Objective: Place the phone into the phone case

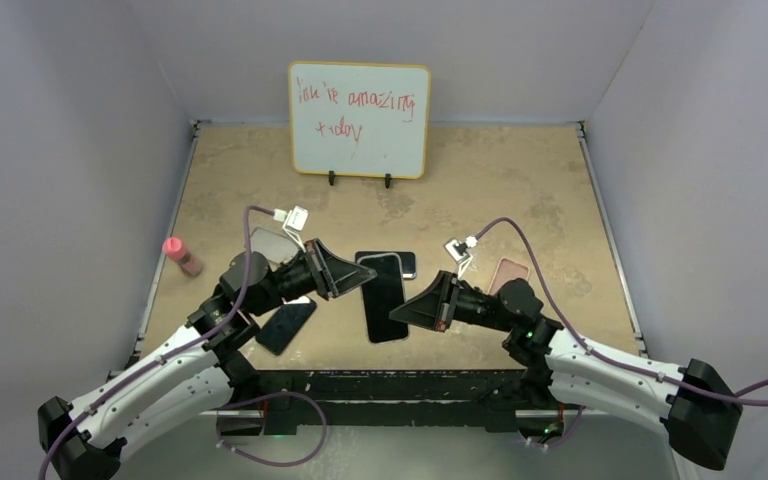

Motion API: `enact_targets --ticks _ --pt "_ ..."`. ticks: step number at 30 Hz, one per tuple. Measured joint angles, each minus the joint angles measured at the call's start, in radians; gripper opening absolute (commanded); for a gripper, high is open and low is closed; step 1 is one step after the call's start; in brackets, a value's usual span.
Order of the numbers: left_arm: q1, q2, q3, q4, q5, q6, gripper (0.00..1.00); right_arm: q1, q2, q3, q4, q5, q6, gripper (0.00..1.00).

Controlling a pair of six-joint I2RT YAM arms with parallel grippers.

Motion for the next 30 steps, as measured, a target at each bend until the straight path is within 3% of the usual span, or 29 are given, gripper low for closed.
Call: enact_targets --ticks 5,6,13,19,30 --pt "0.002 0.013 0.048 -0.105 -0.029 0.079 0.75 0.003 -0.006 0.000 -0.050 0.029 -0.002 0.00" --pt "0.004 0.017 0.066 -0.138 -0.040 0.100 0.77 0.002 -0.006 0.000 -0.072 0.042 -0.005 0.00" --pt "0.005 0.024 0.222 -0.430 -0.155 0.279 0.86 -0.013 -0.010 0.072 -0.399 0.219 -0.105 0.00" --pt "0.005 0.040 0.253 -0.622 -0.262 0.424 0.89 -0.069 0.108 0.329 -0.739 0.439 -0.337 0.00" --pt "0.006 0.115 0.253 -0.766 -0.297 0.544 0.92 -0.351 0.477 0.550 -0.917 0.514 -0.623 0.00"
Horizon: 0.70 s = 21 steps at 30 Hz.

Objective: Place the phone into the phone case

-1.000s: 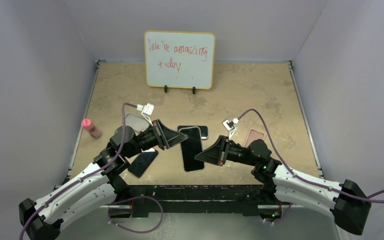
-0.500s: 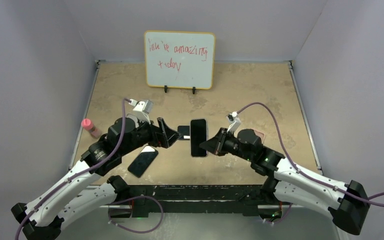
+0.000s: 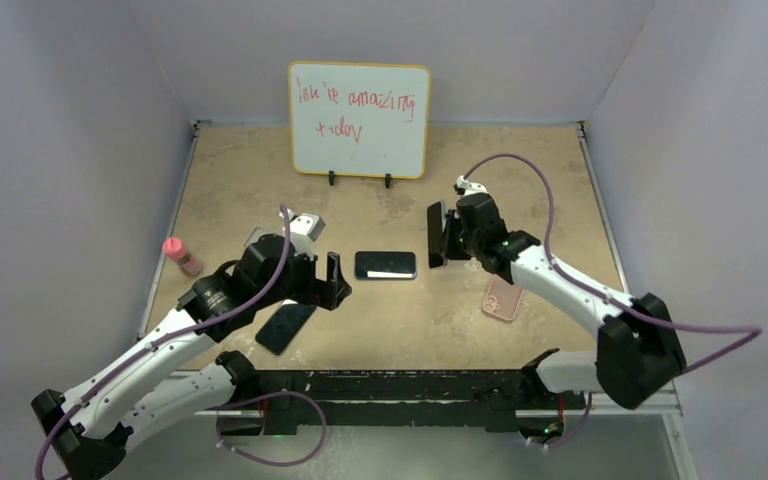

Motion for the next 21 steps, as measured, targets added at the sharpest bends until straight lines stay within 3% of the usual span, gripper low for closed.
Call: enact_targets --ticks 8,16,21 --pt "0.000 -0.006 0.000 -0.007 -0.003 0.011 0.98 -0.193 0.271 0.106 -0.005 -0.170 -0.101 0.01" --pt "0.000 -0.002 0.000 -0.018 -0.017 0.011 1.00 -0.295 0.410 0.188 0.027 -0.301 -0.123 0.19" --pt "0.000 0.030 0.000 -0.024 -0.020 0.011 1.00 -0.317 0.469 0.222 0.053 -0.301 -0.141 0.40"
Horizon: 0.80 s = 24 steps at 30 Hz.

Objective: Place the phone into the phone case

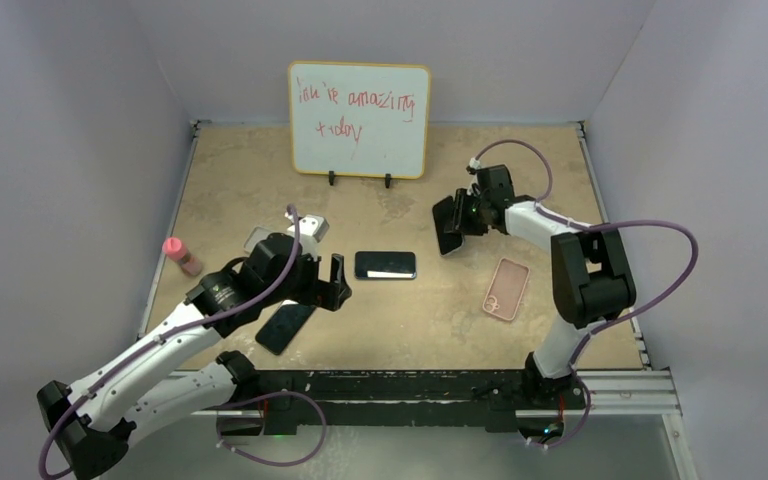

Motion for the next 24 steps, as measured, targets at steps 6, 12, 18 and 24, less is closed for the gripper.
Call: enact_targets --ticks 6,12,18,24 --pt "0.000 0.023 0.004 -0.019 -0.023 -0.003 1.00 -0.011 0.026 0.019 -0.043 0.048 -0.034 0.56" --pt "0.000 0.046 0.017 -0.040 -0.062 -0.017 1.00 -0.011 0.026 0.097 -0.156 0.104 -0.048 0.86" --pt "0.000 0.083 0.021 -0.039 -0.075 -0.042 1.00 -0.011 -0.019 0.123 -0.251 0.143 -0.029 0.99" --pt "0.000 0.081 0.021 -0.009 -0.074 -0.066 1.00 -0.010 -0.165 0.090 -0.345 0.175 0.049 0.99"
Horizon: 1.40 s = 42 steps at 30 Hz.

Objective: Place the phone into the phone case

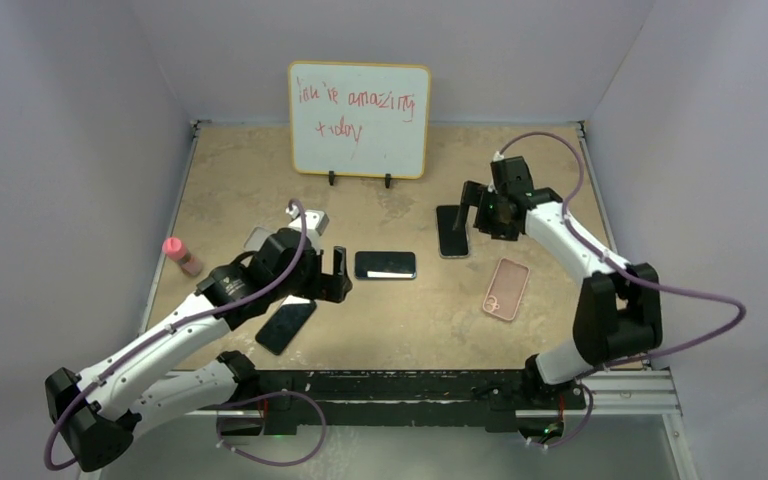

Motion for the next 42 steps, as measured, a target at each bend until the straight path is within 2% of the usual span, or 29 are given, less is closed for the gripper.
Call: enact_targets --ticks 9,15,20,24,30,36,42 --pt "0.001 0.089 0.016 0.077 0.043 0.025 0.99 0.010 -0.279 -0.220 -0.037 -0.064 0.137 0.99" --pt "0.029 0.283 0.145 0.121 0.058 0.080 0.96 0.013 -0.400 -0.334 0.005 -0.199 0.142 0.98" --pt "0.078 0.389 0.160 0.179 0.089 0.061 0.94 0.017 -0.443 -0.395 0.068 -0.285 0.126 0.97" --pt "0.133 0.404 0.113 0.225 0.153 -0.004 0.94 0.029 -0.420 -0.434 0.156 -0.343 0.127 0.97" --pt "0.166 0.324 -0.068 0.312 0.244 -0.098 0.91 0.088 -0.290 -0.426 0.311 -0.389 0.123 0.96" --pt "0.204 0.243 -0.187 0.349 0.308 -0.186 0.90 0.171 -0.103 -0.304 0.391 -0.394 0.072 0.96" --pt "0.209 0.211 -0.248 0.386 0.345 -0.227 0.87 0.198 0.084 -0.168 0.447 -0.419 0.031 0.95"
